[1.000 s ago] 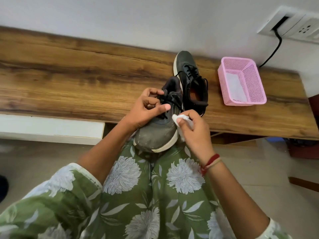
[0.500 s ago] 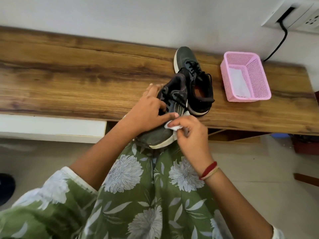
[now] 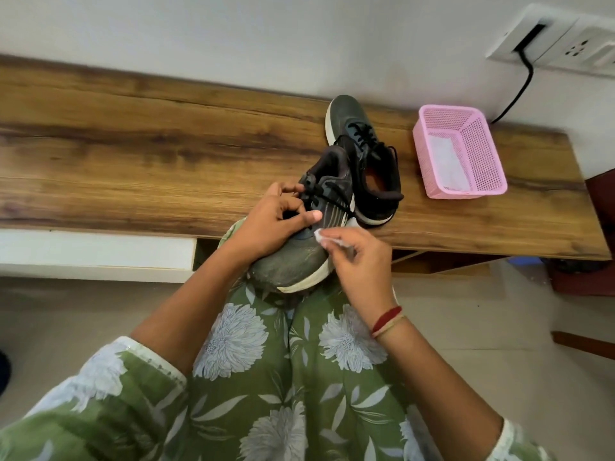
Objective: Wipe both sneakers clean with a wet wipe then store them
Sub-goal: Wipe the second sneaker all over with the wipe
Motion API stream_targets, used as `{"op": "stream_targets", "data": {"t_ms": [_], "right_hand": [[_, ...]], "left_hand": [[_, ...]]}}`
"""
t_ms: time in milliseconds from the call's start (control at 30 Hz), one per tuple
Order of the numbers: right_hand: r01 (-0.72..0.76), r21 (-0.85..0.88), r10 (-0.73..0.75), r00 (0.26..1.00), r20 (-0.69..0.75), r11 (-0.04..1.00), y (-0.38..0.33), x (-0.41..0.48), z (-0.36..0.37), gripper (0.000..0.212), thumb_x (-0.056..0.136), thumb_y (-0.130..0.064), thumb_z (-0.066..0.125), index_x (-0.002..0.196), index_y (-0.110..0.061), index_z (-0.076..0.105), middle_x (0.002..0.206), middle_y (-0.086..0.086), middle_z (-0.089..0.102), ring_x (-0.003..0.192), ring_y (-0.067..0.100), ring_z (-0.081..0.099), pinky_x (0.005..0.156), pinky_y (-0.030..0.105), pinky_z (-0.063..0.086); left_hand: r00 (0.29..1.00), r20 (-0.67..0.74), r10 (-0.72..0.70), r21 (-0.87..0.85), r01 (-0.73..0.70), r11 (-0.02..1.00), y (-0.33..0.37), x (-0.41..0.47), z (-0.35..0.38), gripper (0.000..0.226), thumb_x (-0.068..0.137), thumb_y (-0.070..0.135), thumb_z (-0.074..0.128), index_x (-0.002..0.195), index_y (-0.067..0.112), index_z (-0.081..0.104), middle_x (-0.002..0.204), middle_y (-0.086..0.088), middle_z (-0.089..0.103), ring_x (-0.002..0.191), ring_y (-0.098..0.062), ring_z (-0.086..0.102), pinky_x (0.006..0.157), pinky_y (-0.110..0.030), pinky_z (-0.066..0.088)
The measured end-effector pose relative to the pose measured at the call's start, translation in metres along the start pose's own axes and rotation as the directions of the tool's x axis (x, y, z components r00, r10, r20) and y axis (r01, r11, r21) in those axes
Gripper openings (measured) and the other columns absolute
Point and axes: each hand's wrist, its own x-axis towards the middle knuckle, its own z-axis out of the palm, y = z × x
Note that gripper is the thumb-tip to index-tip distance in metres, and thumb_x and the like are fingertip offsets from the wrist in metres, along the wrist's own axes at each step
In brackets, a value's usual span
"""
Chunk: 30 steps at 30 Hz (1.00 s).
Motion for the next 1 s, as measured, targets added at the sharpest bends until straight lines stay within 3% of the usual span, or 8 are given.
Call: {"op": "stream_targets", "data": {"t_ms": [133, 300, 433, 567, 733, 800, 867, 1000], "right_hand": [[0.375, -0.199, -0.307, 0.902, 0.304, 0.906, -0.005, -0.015, -0.006, 0.023, 0.080, 0.001, 0.062, 0.094, -0.013, 0.072, 0.089, 0.001, 0.067, 0.085, 0.017, 0.060, 0.076, 0.033, 0.049], [0.247, -0.270, -0.211, 0.965, 0.154, 0.931, 0.008, 0.028, -0.017, 0.020, 0.079, 0.004, 0.063, 0.087, -0.012, 0.073, 0.085, 0.000, 0.069, 0.079, 0.015, 0.063, 0.073, 0.041, 0.052], [0.461, -0.225, -0.341, 0.840, 0.421, 0.858, -0.013, -0.004, -0.012, 0.018, 0.083, -0.003, 0.058, 0.090, -0.013, 0.071, 0.088, 0.000, 0.069, 0.083, 0.013, 0.062, 0.078, 0.030, 0.050], [0.328, -0.279, -0.257, 0.930, 0.263, 0.902, 0.000, 0.019, -0.018, 0.020, 0.077, 0.003, 0.062, 0.087, -0.012, 0.073, 0.085, 0.000, 0.070, 0.080, 0.016, 0.064, 0.073, 0.041, 0.053], [0.442, -0.173, -0.324, 0.825, 0.463, 0.880, -0.027, -0.021, -0.011, 0.020, 0.080, 0.003, 0.063, 0.091, -0.012, 0.071, 0.088, 0.000, 0.069, 0.083, 0.014, 0.063, 0.078, 0.030, 0.052], [0.356, -0.250, -0.268, 0.906, 0.326, 0.901, -0.010, 0.003, -0.017, 0.019, 0.080, 0.002, 0.064, 0.091, -0.013, 0.071, 0.088, 0.000, 0.069, 0.082, 0.014, 0.063, 0.077, 0.037, 0.054], [0.299, -0.285, -0.223, 0.936, 0.271, 0.911, -0.005, 0.006, -0.019, 0.020, 0.080, 0.002, 0.064, 0.090, -0.014, 0.071, 0.087, -0.001, 0.068, 0.083, 0.014, 0.063, 0.076, 0.039, 0.054], [0.425, -0.177, -0.311, 0.838, 0.449, 0.888, -0.033, -0.035, -0.011, 0.018, 0.083, -0.001, 0.060, 0.092, -0.012, 0.070, 0.088, 0.000, 0.069, 0.084, 0.014, 0.062, 0.079, 0.028, 0.051]], "left_hand": [[0.999, 0.033, 0.010, 0.000, -0.010, 1.000, -0.005, 0.000, -0.001, 0.028, 0.083, 0.031, 0.068, 0.058, 0.020, 0.058, 0.110, 0.016, 0.041, 0.119, -0.002, 0.042, 0.103, -0.022, 0.028], [1.000, -0.006, 0.018, -0.004, -0.018, 1.000, -0.004, 0.003, 0.000, 0.034, 0.085, 0.025, 0.067, 0.054, 0.025, 0.053, 0.107, 0.008, 0.043, 0.117, -0.004, 0.043, 0.100, -0.022, 0.030], [1.000, 0.025, 0.017, -0.001, -0.017, 1.000, -0.007, 0.004, 0.000, 0.033, 0.086, 0.027, 0.065, 0.056, 0.021, 0.054, 0.109, 0.008, 0.043, 0.116, 0.002, 0.041, 0.099, -0.018, 0.028], [1.000, 0.008, 0.017, 0.013, -0.017, 1.000, -0.006, 0.004, 0.001, 0.034, 0.087, 0.027, 0.065, 0.055, 0.021, 0.054, 0.107, 0.015, 0.041, 0.115, 0.002, 0.041, 0.099, -0.019, 0.028], [1.000, -0.002, 0.019, -0.009, -0.020, 1.000, -0.007, 0.004, 0.002, 0.035, 0.086, 0.028, 0.065, 0.054, 0.021, 0.053, 0.107, 0.015, 0.042, 0.114, 0.002, 0.043, 0.102, -0.024, 0.030], [1.000, -0.009, 0.013, 0.014, -0.013, 1.000, -0.006, 0.004, 0.003, 0.035, 0.086, 0.029, 0.066, 0.054, 0.022, 0.053, 0.107, 0.014, 0.042, 0.115, -0.003, 0.043, 0.104, -0.025, 0.031], [1.000, 0.000, 0.002, 0.025, -0.002, 1.000, -0.005, 0.004, 0.002, 0.036, 0.086, 0.029, 0.066, 0.053, 0.023, 0.053, 0.107, 0.016, 0.042, 0.114, -0.002, 0.044, 0.101, -0.024, 0.031], [1.000, 0.011, 0.002, 0.006, -0.002, 1.000, -0.005, 0.002, 0.001, 0.037, 0.087, 0.028, 0.066, 0.052, 0.023, 0.051, 0.106, 0.018, 0.042, 0.110, 0.004, 0.044, 0.097, -0.021, 0.030]]}}
